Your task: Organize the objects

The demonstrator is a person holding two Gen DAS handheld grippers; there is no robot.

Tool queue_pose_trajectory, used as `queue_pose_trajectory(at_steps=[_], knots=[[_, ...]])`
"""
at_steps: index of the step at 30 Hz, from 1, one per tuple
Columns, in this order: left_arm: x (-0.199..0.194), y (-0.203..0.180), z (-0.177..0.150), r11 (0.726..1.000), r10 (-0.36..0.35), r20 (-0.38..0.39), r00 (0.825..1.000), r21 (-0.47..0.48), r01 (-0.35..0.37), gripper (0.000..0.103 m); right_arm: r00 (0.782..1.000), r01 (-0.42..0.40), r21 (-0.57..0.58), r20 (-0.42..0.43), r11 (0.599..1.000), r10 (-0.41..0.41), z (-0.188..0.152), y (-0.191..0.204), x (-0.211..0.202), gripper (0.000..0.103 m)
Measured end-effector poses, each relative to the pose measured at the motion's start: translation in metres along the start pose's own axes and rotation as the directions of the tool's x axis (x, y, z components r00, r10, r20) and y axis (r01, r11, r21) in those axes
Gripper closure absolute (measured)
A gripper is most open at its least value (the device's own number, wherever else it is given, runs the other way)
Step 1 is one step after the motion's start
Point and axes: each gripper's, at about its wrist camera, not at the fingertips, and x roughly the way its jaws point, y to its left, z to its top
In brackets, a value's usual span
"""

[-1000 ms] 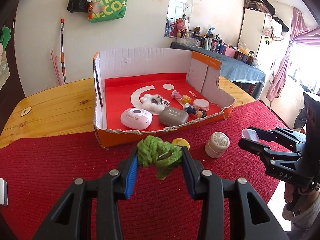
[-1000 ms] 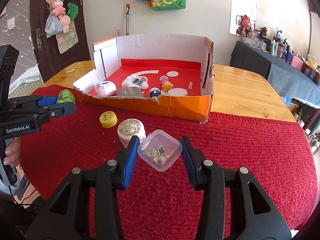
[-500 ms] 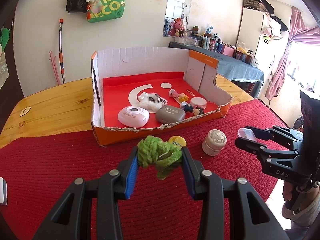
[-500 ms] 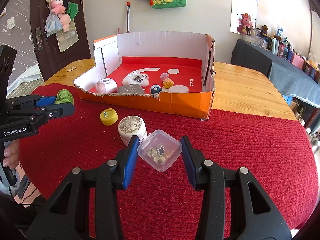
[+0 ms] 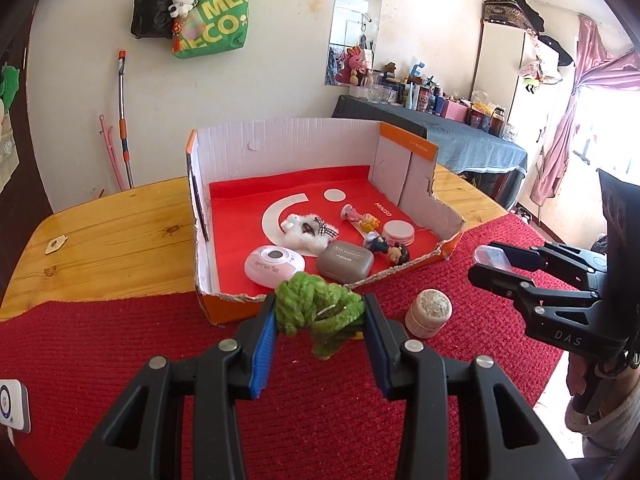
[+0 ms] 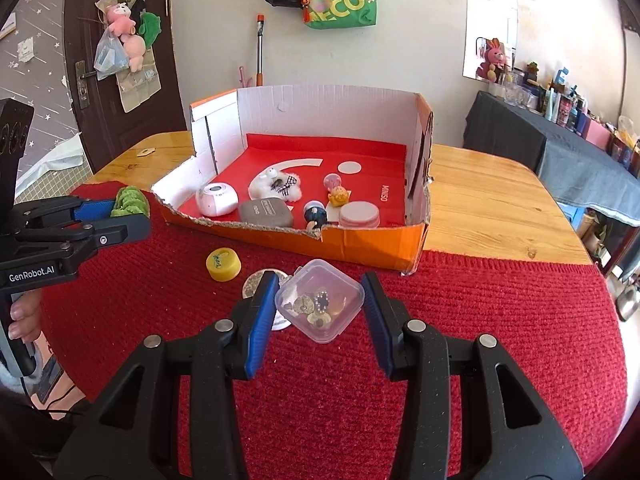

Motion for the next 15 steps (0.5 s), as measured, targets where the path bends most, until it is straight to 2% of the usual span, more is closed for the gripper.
queue_pose_trajectory(at_steps=[8,15], knots=[[0.019,0.014,0.039,0.999,0.016,-0.035,0.999,0.028,-0.015,0.061,1.000,0.008,-0.024,0.002,1.000,-0.008,0.047,-0.004,0.015,0.062],[0.047,0.031,0.071,0.998,0.041,-0.088,0.995,0.054,-0.036,0.061,0.999,0.034,-0.048,-0.040,0.998,-0.036,0.088,-0.005,0.047,0.062]])
